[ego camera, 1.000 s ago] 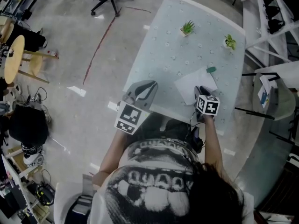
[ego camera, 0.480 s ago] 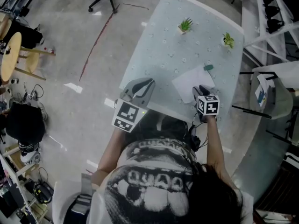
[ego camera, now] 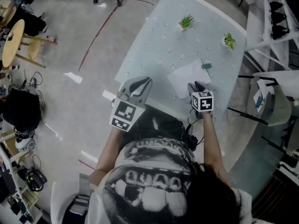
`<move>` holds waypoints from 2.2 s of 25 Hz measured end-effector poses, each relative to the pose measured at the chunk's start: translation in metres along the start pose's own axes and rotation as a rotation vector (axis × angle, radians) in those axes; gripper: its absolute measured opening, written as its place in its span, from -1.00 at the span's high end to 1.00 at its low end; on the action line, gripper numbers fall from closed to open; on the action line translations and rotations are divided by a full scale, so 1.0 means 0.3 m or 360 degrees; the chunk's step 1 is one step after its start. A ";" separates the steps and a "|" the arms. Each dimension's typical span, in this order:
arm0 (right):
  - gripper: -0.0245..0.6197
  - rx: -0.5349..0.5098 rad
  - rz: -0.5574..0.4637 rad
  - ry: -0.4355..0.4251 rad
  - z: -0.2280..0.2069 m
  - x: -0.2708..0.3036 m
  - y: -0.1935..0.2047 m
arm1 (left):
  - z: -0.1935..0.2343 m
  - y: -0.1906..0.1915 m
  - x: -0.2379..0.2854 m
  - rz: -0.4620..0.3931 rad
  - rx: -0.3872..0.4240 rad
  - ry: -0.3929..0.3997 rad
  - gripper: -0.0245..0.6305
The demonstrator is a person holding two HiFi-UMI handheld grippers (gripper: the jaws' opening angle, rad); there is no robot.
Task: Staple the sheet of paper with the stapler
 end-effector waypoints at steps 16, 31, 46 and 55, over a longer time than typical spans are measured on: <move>0.69 -0.0422 -0.0148 0.0051 -0.251 -0.194 -0.254 | -0.119 -0.075 0.049 -0.0051 0.0004 0.0019 0.88; 0.90 -0.1487 0.0444 -0.0076 -0.248 -0.052 -0.268 | -0.169 -0.113 0.130 -0.0042 0.0006 0.0036 0.88; 0.91 -0.1643 0.0809 -0.0158 -0.227 0.002 -0.260 | -0.152 -0.093 0.184 -0.0034 -0.0034 0.0028 0.88; 0.92 -0.1677 0.0904 -0.0130 -0.229 0.010 -0.255 | -0.208 -0.133 0.254 -0.0069 -0.0005 0.0155 0.88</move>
Point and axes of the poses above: the fingertips, and each gripper's own axes: x forward along the fingers, z to its left, y out of its underside, the point moved 1 cm from there along -x, backward along the fingers, and after that the axes turned 13 degrees about z, right-handed, at the moved point
